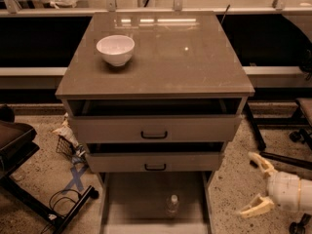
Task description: Pick water bottle from bottom drawer and place on counter
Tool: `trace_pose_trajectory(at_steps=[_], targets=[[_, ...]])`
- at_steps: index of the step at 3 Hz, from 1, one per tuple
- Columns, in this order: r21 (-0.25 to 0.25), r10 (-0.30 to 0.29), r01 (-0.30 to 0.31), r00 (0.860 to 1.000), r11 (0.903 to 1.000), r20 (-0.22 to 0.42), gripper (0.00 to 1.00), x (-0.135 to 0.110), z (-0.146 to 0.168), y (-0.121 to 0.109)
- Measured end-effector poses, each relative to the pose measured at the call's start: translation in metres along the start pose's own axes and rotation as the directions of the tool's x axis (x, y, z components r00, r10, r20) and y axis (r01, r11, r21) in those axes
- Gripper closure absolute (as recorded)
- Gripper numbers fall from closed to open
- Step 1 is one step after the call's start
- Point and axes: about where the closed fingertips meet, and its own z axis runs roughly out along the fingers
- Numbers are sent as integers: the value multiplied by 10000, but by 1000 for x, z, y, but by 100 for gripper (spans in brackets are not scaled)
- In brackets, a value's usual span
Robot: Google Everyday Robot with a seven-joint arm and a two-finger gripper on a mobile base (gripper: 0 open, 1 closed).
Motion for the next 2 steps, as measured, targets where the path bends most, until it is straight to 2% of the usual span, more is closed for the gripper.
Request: trace_pose_trajectory(at_steps=[1,2], targets=[[-25,-223,225,9980,9997,597,0,33,20,7],[-103,-146,157,9952,9998,971,0,68,37,14]])
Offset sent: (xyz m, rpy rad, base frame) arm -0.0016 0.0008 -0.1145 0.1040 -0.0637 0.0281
